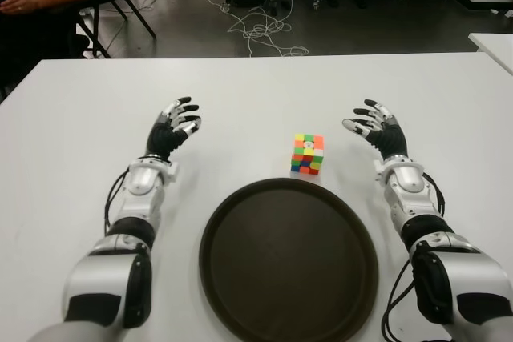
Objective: Pick up the Rubik's Cube and put it in the plate
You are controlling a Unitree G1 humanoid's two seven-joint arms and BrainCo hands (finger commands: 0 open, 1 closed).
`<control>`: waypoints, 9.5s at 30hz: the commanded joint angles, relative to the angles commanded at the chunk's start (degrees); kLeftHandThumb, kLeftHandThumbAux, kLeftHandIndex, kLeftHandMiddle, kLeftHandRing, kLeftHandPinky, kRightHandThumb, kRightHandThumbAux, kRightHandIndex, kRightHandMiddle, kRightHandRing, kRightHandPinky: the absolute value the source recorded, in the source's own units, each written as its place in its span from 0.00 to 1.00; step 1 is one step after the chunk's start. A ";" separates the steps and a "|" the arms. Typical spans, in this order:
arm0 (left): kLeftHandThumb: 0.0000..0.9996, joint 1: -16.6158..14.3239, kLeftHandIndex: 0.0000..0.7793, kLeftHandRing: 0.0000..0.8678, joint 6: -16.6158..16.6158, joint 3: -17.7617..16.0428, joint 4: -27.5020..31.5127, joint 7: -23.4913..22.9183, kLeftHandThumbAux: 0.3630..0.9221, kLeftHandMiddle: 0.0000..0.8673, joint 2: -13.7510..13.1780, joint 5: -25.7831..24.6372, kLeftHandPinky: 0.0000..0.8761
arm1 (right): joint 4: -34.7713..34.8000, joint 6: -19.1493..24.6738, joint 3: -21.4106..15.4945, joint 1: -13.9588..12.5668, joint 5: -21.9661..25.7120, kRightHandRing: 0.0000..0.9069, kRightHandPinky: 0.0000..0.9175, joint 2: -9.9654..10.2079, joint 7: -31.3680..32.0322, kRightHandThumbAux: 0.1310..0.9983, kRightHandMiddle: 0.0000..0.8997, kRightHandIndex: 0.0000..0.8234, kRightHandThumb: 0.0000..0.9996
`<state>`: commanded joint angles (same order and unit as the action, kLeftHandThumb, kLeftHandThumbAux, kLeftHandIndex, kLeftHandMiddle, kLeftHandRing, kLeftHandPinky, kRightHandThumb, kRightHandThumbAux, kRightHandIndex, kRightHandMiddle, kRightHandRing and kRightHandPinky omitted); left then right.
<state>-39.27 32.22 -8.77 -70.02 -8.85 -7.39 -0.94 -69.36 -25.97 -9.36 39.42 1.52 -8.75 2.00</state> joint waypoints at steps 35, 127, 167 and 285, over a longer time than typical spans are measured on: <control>0.09 0.00 0.24 0.30 -0.18 0.01 0.00 0.25 0.76 0.29 0.03 -0.03 0.35 | -0.37 -1.07 0.31 -0.13 -0.84 0.34 0.36 0.01 -0.67 0.73 0.32 0.24 0.00; 0.12 0.28 0.24 0.31 0.11 -0.35 0.14 0.24 0.73 0.29 -0.04 -0.27 0.36 | 39.69 1.09 30.41 -11.60 -41.35 0.20 0.15 -17.57 -0.06 0.67 0.21 0.19 0.00; 0.10 0.27 0.24 0.30 -0.68 0.09 0.25 0.62 0.79 0.29 -0.08 0.12 0.35 | 38.59 3.99 32.56 -11.14 -42.24 0.21 0.18 -16.75 -1.50 0.70 0.22 0.19 0.00; 0.12 0.05 0.26 0.33 -0.40 -0.13 -0.08 -1.52 0.75 0.30 -0.05 -0.25 0.38 | 25.07 8.27 40.57 0.58 -46.91 0.22 0.20 -11.20 -10.14 0.74 0.21 0.19 0.00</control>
<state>-39.22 31.82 -8.90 -70.10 -10.37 -7.44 -1.19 -44.28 -17.70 31.22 40.00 -45.39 -19.95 -8.14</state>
